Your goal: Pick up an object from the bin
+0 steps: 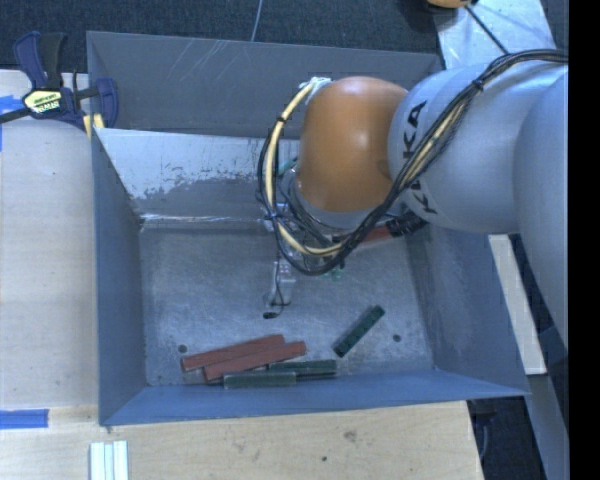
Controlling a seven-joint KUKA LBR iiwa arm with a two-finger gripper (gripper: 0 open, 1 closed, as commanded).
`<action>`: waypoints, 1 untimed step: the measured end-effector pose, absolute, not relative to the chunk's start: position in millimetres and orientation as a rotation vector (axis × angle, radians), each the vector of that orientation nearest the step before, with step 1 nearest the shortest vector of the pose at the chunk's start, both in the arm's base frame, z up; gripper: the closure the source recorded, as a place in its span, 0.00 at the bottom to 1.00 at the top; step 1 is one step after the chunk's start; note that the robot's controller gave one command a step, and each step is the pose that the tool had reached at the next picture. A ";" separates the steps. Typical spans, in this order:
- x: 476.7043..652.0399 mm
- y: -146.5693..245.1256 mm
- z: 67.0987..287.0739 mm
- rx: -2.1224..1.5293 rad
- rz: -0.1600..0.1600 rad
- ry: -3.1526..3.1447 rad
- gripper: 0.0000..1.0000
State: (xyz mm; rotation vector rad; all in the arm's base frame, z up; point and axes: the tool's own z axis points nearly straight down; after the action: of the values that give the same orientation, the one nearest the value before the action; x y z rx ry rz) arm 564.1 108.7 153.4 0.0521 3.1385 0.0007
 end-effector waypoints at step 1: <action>537.9 111.9 127.4 -0.101 0.001 3.129 0.00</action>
Offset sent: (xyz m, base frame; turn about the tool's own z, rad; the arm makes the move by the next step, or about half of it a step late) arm -0.0813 0.0153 -0.0661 -0.2030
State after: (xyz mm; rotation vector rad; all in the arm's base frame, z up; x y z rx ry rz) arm 537.9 111.9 127.4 -0.1014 3.1287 0.0012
